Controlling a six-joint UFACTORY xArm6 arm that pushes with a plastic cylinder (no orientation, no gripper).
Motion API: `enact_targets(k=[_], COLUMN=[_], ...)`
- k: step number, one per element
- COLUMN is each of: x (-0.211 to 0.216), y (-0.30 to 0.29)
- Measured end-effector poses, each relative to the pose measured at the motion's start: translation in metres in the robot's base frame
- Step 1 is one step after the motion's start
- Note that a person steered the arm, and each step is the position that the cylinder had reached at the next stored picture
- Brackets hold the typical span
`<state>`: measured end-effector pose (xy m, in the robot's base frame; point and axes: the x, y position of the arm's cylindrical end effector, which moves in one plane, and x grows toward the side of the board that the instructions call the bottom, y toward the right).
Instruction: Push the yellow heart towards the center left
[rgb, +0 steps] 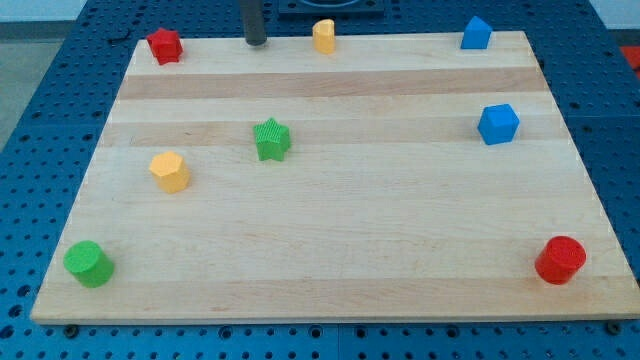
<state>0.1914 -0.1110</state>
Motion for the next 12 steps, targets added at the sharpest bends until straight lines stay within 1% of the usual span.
enact_targets(k=[1,2,3,4,5,7,8,9,10,11,12], x=[0.003,0.022,0.067,0.078,0.071,0.012,0.000,0.000,0.039,0.139,0.182], y=[0.080,0.164,0.198,0.177,0.179,0.285,0.299,0.280,0.182,0.143,0.152])
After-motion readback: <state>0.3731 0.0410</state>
